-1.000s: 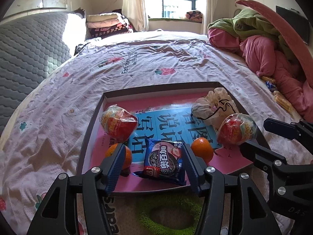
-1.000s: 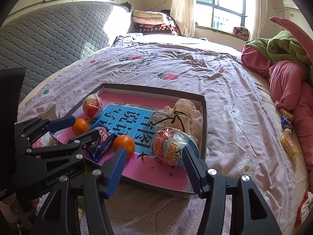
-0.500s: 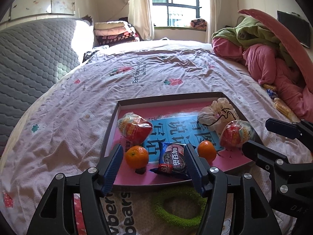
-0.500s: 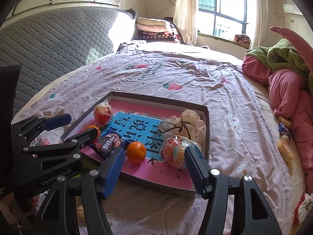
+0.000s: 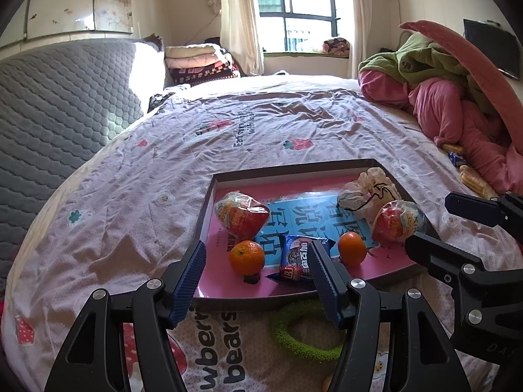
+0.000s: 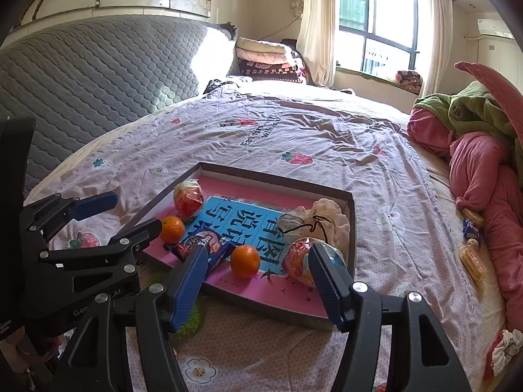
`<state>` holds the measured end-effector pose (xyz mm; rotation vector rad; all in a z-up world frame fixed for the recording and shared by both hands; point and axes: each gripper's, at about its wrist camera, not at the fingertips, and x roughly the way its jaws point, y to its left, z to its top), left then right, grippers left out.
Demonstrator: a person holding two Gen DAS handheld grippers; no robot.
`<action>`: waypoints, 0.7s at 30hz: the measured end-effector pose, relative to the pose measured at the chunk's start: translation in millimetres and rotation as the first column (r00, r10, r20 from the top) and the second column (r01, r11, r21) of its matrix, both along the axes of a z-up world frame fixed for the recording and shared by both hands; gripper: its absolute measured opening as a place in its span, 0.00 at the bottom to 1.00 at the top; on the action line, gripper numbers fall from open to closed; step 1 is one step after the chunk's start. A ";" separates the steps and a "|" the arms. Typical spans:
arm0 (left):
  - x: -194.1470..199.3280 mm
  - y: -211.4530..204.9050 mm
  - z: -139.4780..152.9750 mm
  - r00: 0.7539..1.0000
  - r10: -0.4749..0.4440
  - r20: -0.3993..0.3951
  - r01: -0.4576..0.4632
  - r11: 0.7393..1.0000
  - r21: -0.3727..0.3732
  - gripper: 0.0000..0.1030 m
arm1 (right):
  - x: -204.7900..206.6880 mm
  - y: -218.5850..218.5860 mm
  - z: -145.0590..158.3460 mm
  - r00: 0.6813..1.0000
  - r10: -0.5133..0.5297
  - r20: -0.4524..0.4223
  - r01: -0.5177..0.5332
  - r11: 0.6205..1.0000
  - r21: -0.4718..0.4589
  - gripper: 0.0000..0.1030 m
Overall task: Organize objects
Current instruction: 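Withdraw both tools from the box toward the green ring and walnut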
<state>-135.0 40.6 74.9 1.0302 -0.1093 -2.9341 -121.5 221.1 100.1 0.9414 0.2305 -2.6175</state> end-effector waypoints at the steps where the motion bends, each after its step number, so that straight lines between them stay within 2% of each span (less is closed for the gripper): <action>1: 1.3 -0.4 -0.5 1.000 -0.001 0.001 0.001 1.000 -0.002 0.64 | 1.4 -0.7 0.0 1.000 0.003 -0.001 -0.003 1.000 0.002 0.62; 6: 6.3 -3.9 -4.5 1.000 0.000 0.009 0.000 1.000 -0.029 0.64 | 8.0 -4.8 -0.2 1.000 0.017 -0.004 -0.017 1.000 0.016 0.62; 21: 13.4 -10.8 -23.8 0.997 0.005 0.078 -0.004 1.000 -0.012 0.64 | 24.6 -5.1 -9.3 1.000 0.022 0.016 -0.022 1.000 0.014 0.62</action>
